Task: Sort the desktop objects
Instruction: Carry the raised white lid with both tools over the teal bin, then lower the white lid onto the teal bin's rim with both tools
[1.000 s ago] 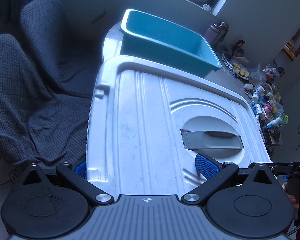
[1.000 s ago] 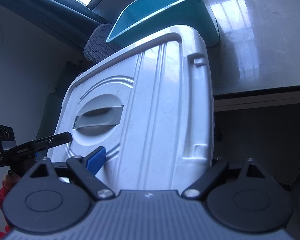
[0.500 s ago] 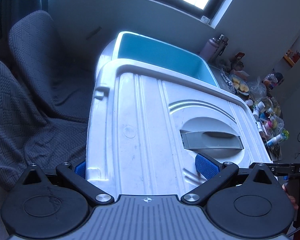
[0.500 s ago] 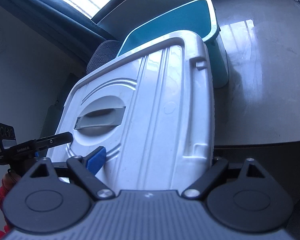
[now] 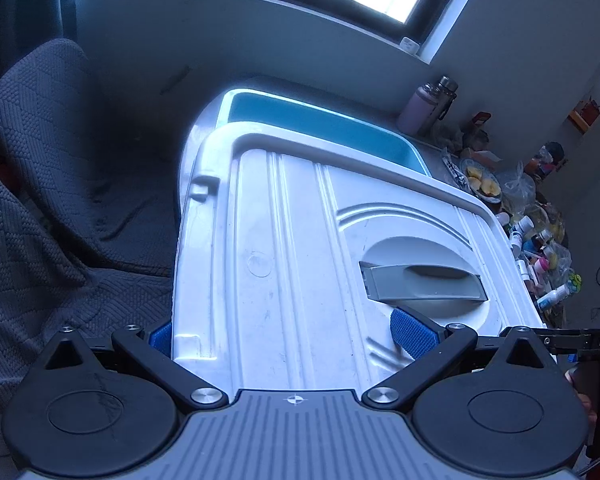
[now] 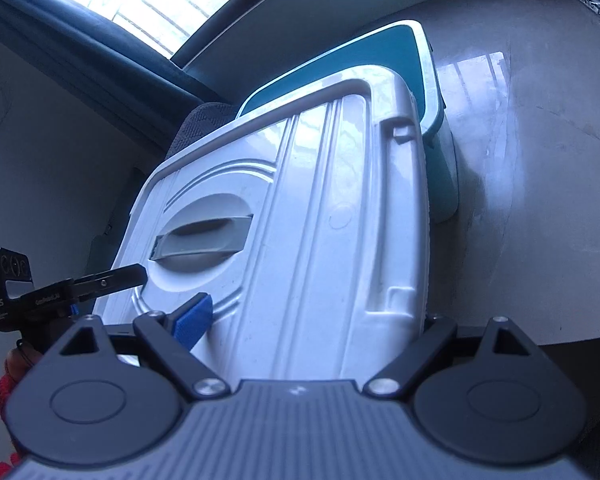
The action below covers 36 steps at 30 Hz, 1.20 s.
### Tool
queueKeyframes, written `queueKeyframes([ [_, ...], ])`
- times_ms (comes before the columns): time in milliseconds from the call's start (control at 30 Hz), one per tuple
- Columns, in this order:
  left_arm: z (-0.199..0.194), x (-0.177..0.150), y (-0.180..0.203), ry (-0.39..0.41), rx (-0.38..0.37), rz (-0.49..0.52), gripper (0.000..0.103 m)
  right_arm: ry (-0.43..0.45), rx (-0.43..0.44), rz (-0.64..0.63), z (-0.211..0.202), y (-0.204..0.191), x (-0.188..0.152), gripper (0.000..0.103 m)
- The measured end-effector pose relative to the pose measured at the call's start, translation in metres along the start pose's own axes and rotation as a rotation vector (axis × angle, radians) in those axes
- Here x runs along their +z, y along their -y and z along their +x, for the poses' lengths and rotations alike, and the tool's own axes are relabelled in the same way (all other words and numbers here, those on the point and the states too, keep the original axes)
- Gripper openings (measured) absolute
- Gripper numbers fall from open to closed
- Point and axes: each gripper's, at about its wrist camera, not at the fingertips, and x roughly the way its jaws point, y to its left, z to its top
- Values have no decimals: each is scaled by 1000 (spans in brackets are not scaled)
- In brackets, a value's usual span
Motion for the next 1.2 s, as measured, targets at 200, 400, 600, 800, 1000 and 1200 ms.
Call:
queueKeyframes([
  [200, 22, 38, -8, -1, -15, 17, 103, 23, -8, 10, 21, -5, 37, 89],
  [400, 48, 77, -16, -10, -28, 34, 103, 42, -19, 26, 41, -5, 66, 89],
  [600, 68, 102, -21, -17, -42, 43, 103, 58, -34, 38, 54, -3, 84, 89],
  [800, 89, 117, -28, -25, -46, 24, 103, 48, -42, 37, 68, 1, 103, 89],
  [1000, 111, 133, -31, -25, -40, 6, 103, 29, -42, 32, 80, 12, 125, 89],
  [1200, 133, 146, -32, -36, -39, -12, 103, 13, -43, 33, 89, 25, 143, 89],
])
